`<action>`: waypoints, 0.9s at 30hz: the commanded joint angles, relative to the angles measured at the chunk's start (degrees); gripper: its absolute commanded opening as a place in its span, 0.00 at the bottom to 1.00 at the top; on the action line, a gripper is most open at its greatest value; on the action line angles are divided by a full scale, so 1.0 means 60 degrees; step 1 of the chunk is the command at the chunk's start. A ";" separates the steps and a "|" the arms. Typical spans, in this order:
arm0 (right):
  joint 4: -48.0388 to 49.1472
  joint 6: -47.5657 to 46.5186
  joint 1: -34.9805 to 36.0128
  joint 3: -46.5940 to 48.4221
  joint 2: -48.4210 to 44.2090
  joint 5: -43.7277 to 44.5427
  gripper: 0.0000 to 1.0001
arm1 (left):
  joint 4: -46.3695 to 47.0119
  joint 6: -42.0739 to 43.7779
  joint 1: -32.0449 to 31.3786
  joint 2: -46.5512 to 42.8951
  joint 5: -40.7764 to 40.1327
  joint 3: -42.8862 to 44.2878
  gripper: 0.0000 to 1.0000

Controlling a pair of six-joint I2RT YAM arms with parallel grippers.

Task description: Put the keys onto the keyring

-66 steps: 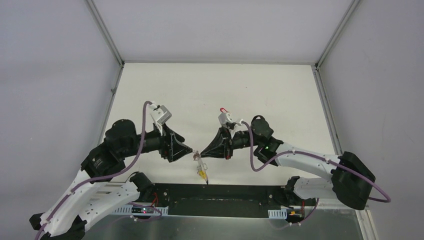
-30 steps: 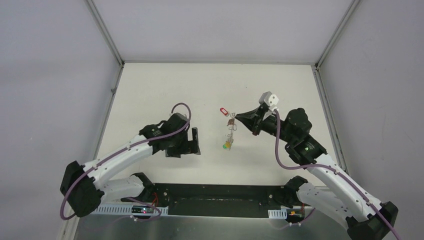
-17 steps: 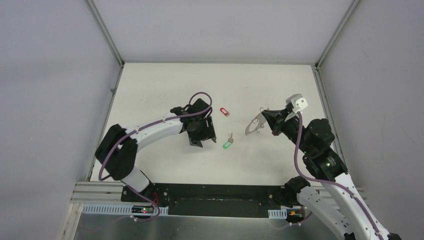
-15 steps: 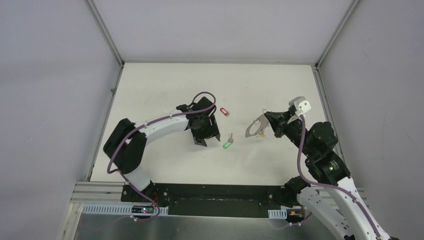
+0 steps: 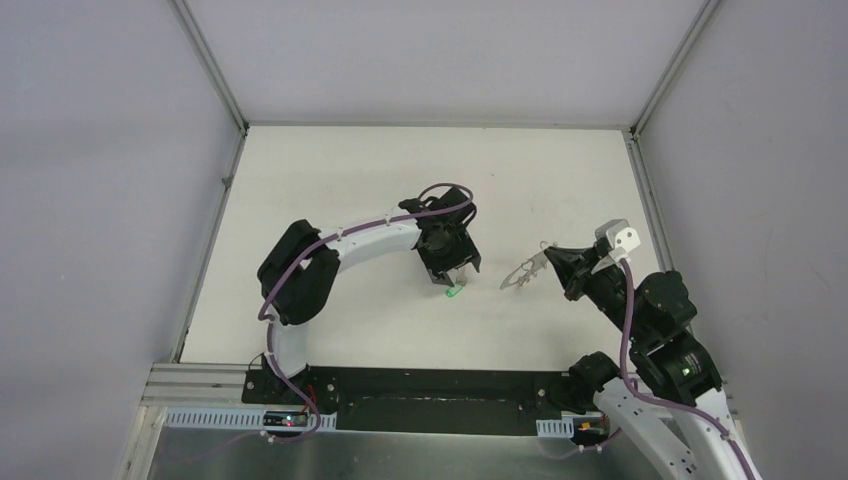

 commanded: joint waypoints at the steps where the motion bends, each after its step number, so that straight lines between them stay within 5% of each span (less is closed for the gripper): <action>1: -0.0154 0.0164 -0.0019 -0.0008 -0.0385 -0.0107 0.00 | -0.0828 -0.1227 -0.0040 0.0301 -0.0852 0.1066 0.65; 10: -0.0642 0.0019 -0.0019 0.0007 -0.0662 -0.0079 0.00 | -0.2106 -0.1889 -0.0129 0.1119 -0.0921 0.1820 0.56; 27: -0.0876 -0.0149 -0.0027 -0.0141 -0.0832 -0.0168 0.00 | -0.2115 -0.2121 -0.0156 0.1639 -0.0753 0.2013 0.30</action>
